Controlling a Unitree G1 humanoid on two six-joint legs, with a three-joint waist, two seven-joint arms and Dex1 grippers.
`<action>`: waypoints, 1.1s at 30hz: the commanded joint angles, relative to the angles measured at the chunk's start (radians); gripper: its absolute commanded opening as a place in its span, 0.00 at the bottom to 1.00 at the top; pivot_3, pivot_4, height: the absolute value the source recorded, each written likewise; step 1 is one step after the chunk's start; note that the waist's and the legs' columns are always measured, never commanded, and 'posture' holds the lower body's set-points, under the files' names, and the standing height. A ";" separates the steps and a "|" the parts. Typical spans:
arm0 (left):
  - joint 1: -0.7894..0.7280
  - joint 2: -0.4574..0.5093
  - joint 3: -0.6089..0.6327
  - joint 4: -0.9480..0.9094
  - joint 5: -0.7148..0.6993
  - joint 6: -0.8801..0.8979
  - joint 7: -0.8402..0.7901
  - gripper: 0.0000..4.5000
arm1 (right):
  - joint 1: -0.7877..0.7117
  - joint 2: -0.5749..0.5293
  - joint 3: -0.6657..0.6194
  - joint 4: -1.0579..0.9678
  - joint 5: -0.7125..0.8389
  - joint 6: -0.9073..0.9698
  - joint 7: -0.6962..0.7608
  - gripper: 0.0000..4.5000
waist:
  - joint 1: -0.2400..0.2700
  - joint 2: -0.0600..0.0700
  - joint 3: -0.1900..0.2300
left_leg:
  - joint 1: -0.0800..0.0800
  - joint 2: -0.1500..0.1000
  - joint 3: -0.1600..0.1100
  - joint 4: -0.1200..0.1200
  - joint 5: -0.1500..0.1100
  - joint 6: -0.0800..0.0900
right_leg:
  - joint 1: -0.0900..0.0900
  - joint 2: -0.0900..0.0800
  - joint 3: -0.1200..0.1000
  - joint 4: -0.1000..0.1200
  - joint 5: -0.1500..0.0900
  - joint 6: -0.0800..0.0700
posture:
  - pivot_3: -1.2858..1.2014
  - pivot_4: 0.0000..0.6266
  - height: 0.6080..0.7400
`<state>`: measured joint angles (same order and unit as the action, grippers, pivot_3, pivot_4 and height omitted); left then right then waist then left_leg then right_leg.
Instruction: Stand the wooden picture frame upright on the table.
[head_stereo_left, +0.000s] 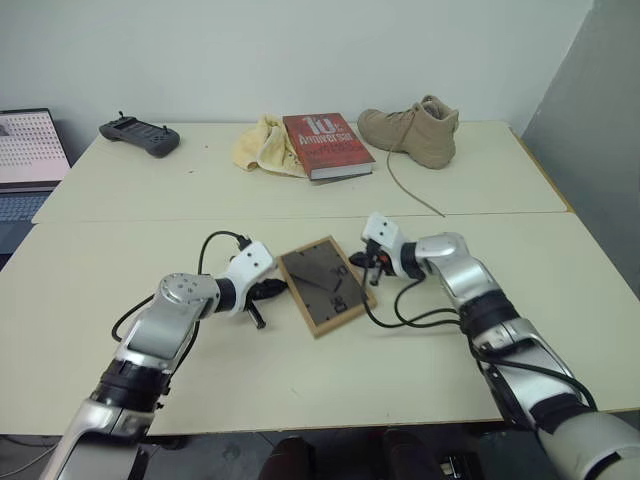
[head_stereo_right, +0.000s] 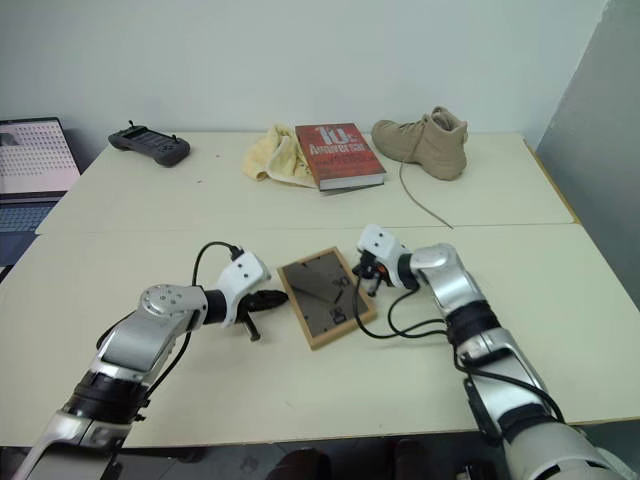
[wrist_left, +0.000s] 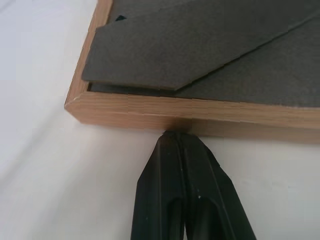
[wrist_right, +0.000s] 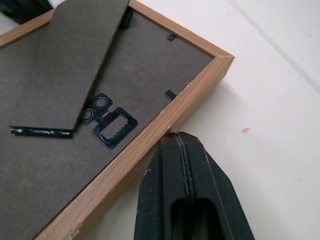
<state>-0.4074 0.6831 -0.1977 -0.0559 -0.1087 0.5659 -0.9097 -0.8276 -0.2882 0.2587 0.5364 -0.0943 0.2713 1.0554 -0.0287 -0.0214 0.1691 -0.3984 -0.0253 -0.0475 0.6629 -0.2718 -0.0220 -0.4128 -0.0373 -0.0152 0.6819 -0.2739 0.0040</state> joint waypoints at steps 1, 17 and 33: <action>0.013 -0.012 -0.068 -0.108 -0.015 0.008 -0.049 0.01 | 0.059 -0.066 0.051 -0.217 0.050 0.067 0.140 0.00 | 0.002 0.000 0.000 | 0.000 0.000 0.000 0.000 0.000 0.001 | 0.000 0.000 0.000 0.000 0.000 0.000 | 0.52 0.24 1.00; -0.235 -0.049 -0.081 0.417 0.115 -0.112 0.046 0.01 | 0.122 -0.190 -0.008 -0.323 0.065 0.196 0.011 0.00 | 0.005 0.000 0.000 | 0.005 0.000 -0.002 0.001 -0.001 0.002 | 0.005 0.001 -0.003 0.001 0.000 0.000 | 0.52 0.24 1.00; 0.111 0.251 0.272 -0.098 -0.487 0.468 -0.345 0.21 | 0.326 -0.286 -0.078 -0.496 0.182 0.011 0.049 0.00 | -0.023 -0.001 0.000 | 0.005 0.003 -0.004 0.000 -0.001 0.002 | 0.003 0.007 0.005 0.000 -0.001 -0.001 | 0.52 0.24 1.00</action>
<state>-0.3157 0.8856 -0.0275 -0.0674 -0.4341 0.8705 -1.1794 -0.5156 -0.5613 0.1833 0.0692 0.0742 0.3551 1.0875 -0.0515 -0.0221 0.1695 -0.3937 -0.0222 -0.0514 0.6629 -0.2727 -0.0202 -0.4103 -0.0305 -0.0109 0.6814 -0.2750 0.0028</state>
